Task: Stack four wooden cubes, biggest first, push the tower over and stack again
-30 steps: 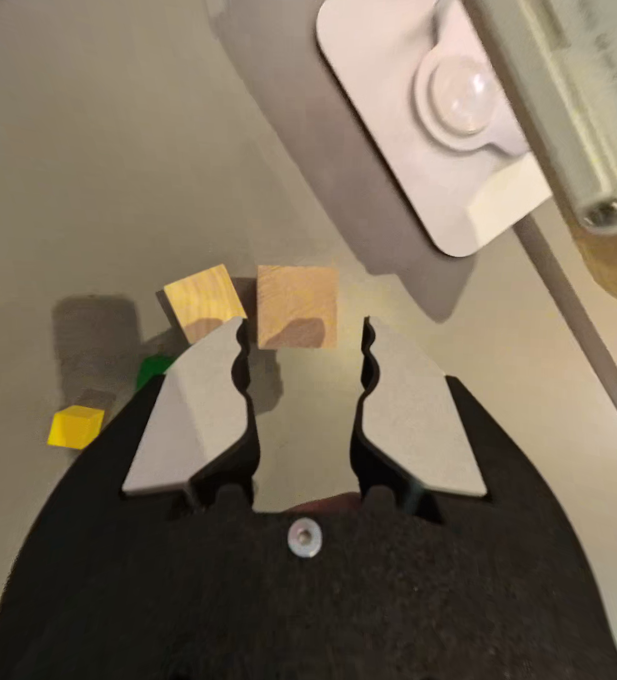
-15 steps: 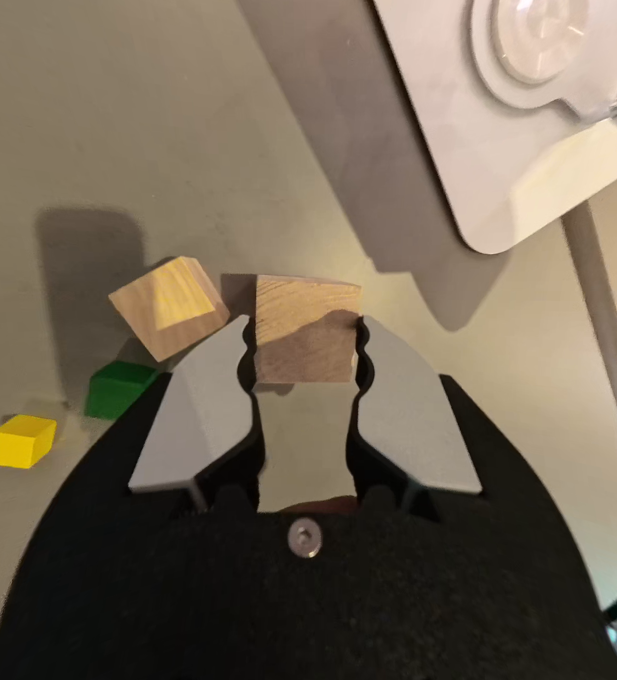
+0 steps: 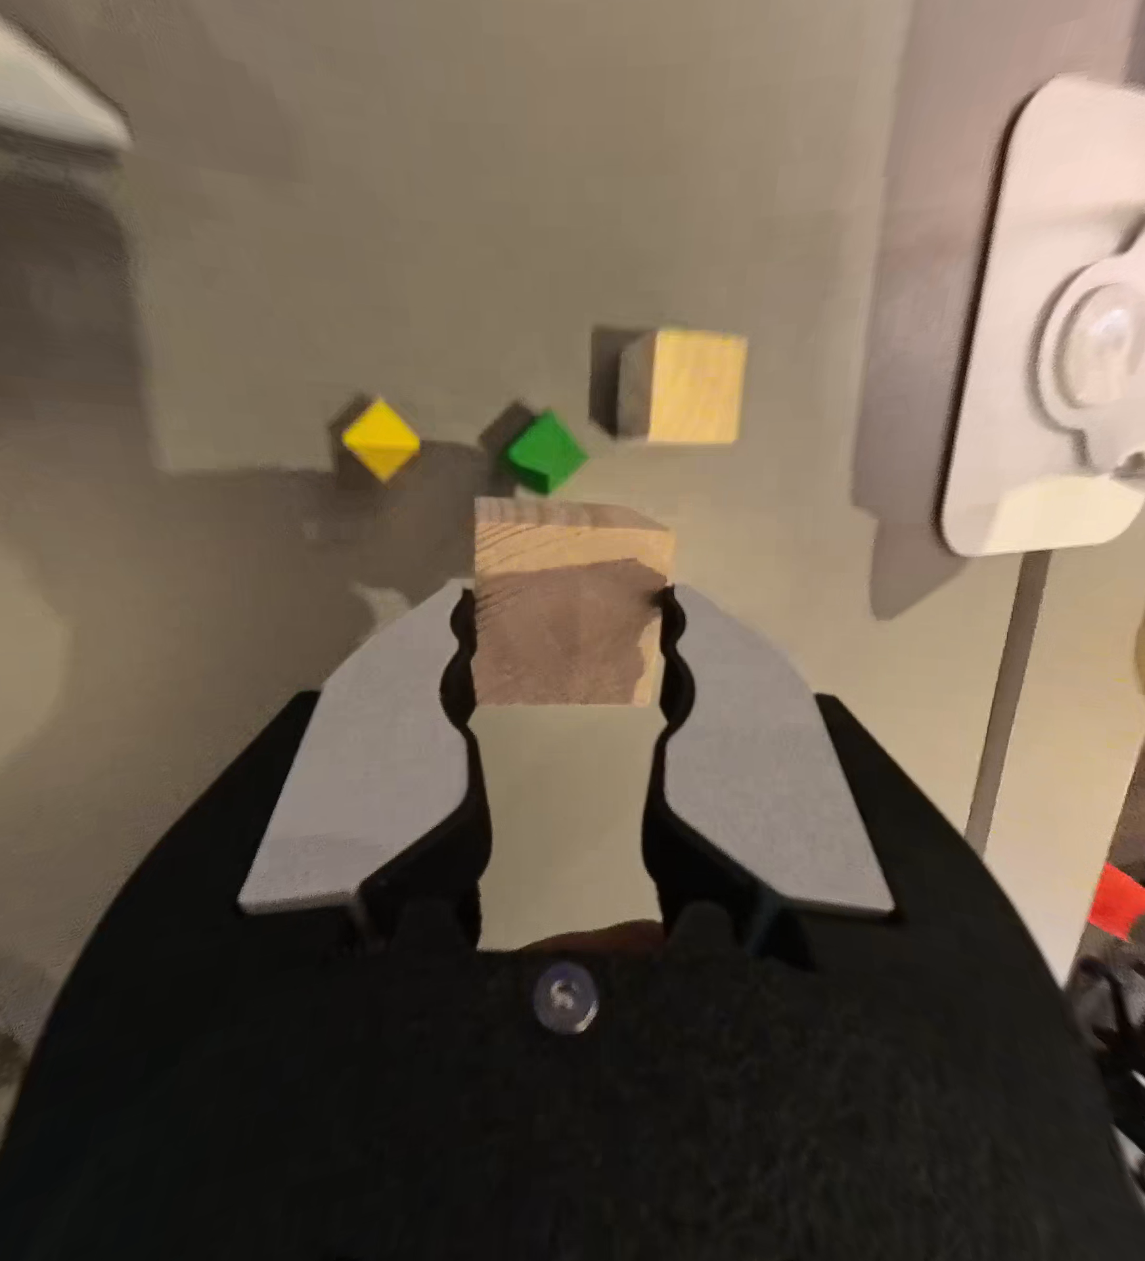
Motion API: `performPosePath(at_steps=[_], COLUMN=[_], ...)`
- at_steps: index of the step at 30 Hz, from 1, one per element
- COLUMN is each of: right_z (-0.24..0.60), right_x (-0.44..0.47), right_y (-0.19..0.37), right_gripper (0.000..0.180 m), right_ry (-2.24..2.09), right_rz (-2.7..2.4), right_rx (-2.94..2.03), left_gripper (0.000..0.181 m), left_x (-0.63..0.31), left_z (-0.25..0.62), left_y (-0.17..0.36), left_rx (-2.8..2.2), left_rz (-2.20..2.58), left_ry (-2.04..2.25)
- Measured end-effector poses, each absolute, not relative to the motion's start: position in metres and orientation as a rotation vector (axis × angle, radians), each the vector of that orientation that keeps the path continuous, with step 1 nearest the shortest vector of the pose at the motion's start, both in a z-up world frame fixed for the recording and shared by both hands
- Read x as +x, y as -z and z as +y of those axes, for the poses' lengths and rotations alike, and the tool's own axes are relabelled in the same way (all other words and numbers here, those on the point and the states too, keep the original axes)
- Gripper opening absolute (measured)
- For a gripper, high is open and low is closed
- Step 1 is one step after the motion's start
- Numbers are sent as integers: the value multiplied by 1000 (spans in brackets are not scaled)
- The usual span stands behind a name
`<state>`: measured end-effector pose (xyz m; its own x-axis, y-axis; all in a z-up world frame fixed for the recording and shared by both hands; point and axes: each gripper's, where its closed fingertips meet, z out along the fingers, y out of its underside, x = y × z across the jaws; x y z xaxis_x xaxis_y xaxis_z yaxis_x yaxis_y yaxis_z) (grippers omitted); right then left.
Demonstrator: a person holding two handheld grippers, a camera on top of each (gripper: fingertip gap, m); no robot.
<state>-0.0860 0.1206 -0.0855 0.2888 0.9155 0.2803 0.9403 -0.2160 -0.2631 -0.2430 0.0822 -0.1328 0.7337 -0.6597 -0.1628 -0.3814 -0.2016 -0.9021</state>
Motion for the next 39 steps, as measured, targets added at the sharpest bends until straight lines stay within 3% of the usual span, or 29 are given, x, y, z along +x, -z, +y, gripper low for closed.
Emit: performPosePath(at_steps=[4, 12, 22, 24, 26, 30, 33, 39], right_z=[110, 96, 100, 103, 99, 81, 46, 14], right_x=[-67, -113, -137, -131, -127, -87, -70, -72], right_y=[119, 145, 145, 136, 109, 66, 88, 119], right_gripper=[52, 52, 52, 69, 73, 65, 60, 58], right_ry=[47, -171, -117, -55, -105, -227, -454, -390], right_rz=[-1686, -1773, -1829, -1801, -1674, -1116, -749, -686], right_rx=[-2231, -2165, -2044, -1996, -1964, -1929, -1875, -1788], left_gripper=[54, 54, 54, 54, 54, 54, 50, 56], left_x=[-243, -243, -243, -243, -243, -242, -236, -192], left_z=[82, 83, 83, 82, 82, 81, 90, 146], left_y=[132, 134, 134, 133, 133, 131, 127, 115], left_rx=[-1816, -1829, -1829, -1828, -1825, -1801, -1739, -1719], left_rz=[812, 814, 815, 816, 814, 841, 1041, 1645], left_ry=[313, 307, 298, 298, 300, 313, 251, 107])
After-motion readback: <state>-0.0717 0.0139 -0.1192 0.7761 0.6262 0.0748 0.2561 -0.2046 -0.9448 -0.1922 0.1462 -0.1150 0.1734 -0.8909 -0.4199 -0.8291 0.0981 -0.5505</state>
